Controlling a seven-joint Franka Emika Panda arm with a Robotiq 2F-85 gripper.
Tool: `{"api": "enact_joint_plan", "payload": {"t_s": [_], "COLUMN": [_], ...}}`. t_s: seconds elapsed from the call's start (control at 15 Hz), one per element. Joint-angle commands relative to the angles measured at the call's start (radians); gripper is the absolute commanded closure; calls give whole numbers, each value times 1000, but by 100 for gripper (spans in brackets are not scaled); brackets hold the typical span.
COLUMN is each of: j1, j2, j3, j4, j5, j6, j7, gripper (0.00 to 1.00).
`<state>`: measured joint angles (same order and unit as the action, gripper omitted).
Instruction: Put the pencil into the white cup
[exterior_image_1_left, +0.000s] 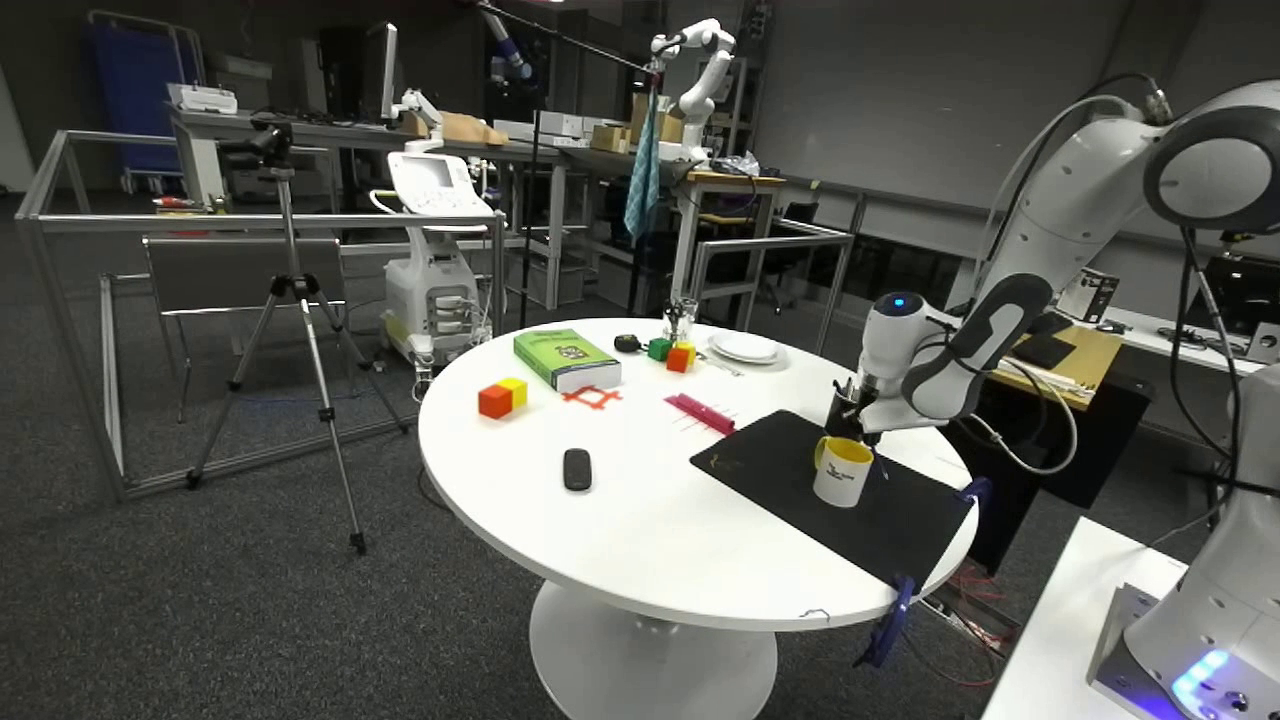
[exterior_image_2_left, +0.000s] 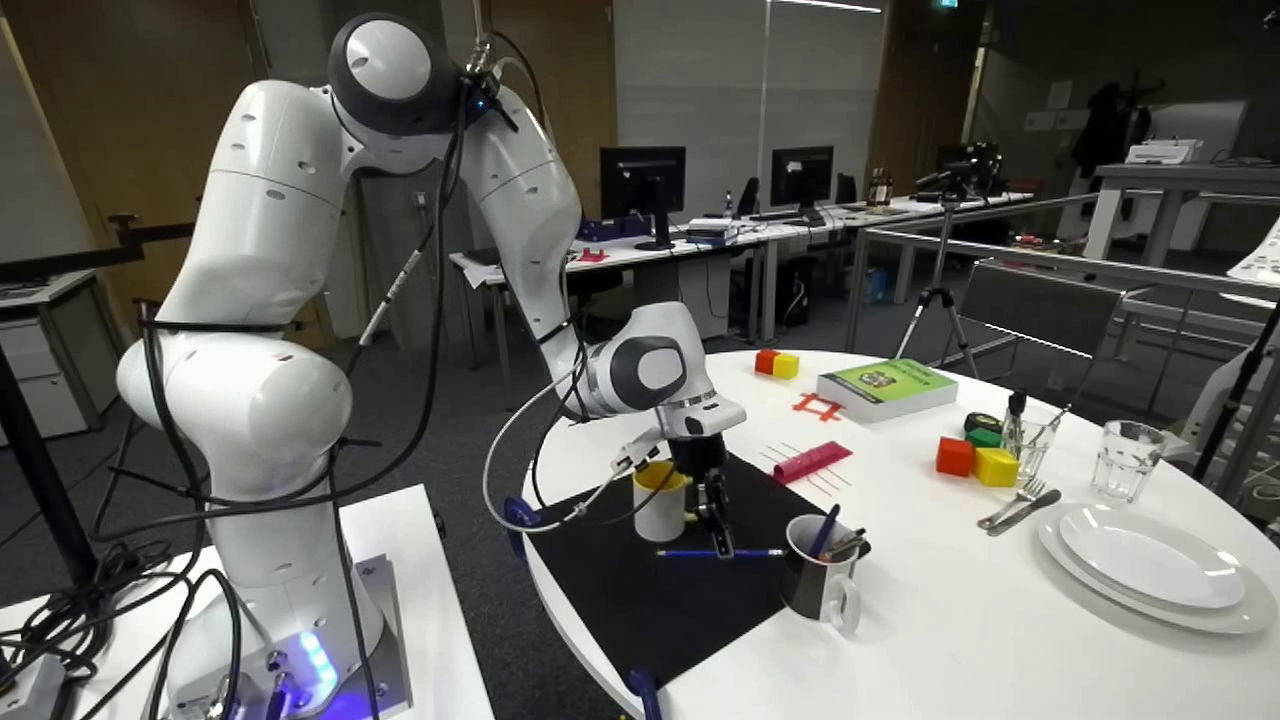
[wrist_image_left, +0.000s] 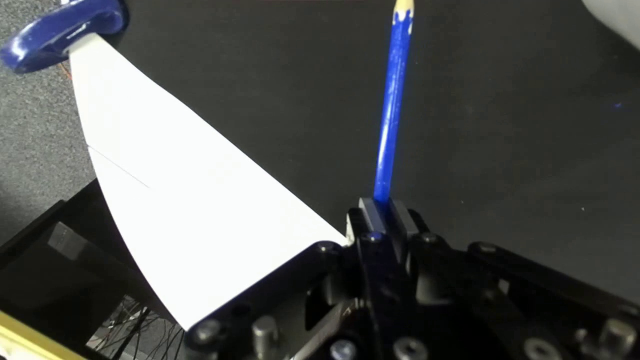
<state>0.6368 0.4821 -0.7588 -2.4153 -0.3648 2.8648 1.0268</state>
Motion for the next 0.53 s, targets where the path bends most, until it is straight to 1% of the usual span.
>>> {"api": "enact_joint_plan", "payload": {"t_s": [0.0, 0.2, 0.47], "j1": [164, 285, 441], "j2": [-46, -47, -31], "j3": [-151, -256, -397], "j4": [-41, -56, -78], "j5": [-102, -137, -128], "j6": [-40, -47, -39], "j7": [93, 139, 162], "gripper": [98, 98, 98]}}
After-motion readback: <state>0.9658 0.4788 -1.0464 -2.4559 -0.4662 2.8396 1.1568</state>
